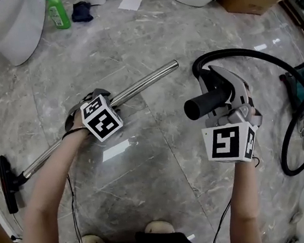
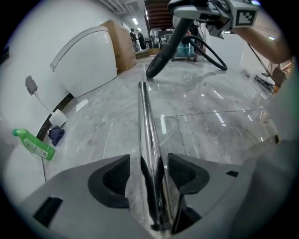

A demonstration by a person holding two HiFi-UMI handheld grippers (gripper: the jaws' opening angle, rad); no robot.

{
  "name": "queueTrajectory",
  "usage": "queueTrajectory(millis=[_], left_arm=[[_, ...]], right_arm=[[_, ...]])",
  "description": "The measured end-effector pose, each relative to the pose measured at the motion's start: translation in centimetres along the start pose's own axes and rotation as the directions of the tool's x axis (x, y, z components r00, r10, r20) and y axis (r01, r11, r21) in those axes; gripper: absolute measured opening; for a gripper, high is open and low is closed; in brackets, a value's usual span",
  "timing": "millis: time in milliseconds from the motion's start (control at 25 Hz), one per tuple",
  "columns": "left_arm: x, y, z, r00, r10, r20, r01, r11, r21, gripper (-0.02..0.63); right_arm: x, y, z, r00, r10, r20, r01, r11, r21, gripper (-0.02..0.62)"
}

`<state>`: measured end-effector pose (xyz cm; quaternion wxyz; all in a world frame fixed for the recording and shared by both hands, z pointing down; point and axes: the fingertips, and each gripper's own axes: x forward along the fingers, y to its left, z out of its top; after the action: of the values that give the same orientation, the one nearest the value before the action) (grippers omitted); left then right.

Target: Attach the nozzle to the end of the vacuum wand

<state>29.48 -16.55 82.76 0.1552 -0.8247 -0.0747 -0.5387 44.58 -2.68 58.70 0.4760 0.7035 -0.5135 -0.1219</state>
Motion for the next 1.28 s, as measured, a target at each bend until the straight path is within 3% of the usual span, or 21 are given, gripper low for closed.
queueTrajectory(millis=[200,320,600,720,960,1280], left_arm=[[1.2,-0.4,0.1,0.998,-0.06,-0.027,0.06,0.998,-0.016,0.257],[1.4,-1.0,-0.1,0.992,-0.124,-0.012,0.123,0.989,-0.08,0.191],[1.1,-1.4,-0.1,0.996,-0.086,0.014,0.086,0.993,-0.086,0.175],[0.3,-2.5,-0.4,0.994,-0.104,0.025,0.106,0.993,-0.055,0.175],[-4.3,-3.7,-2.1,0.99,-0.117,0.084,0.118,0.993,-0.002,0.175],[-15.3,-2.5,-7.0,0.979,-0.102,0.176,0.1,0.995,0.018,0.175]], right_arm=[[-0.2,-0.6,-0.8,1.0,-0.01,0.016,0.01,1.0,0.027,0.098],[0.2,-0.1,-0.9,1.0,-0.011,0.007,0.011,1.0,0.005,0.098],[1.0,0.2,-0.9,1.0,-0.017,-0.018,0.017,0.999,-0.029,0.098],[1.2,0.2,-0.8,0.999,-0.02,-0.025,0.019,0.999,-0.039,0.098],[1.6,0.6,-0.5,0.999,-0.011,-0.046,0.007,0.997,-0.074,0.098],[2.6,0.1,0.7,0.994,-0.011,-0.108,0.003,0.997,-0.082,0.098]])
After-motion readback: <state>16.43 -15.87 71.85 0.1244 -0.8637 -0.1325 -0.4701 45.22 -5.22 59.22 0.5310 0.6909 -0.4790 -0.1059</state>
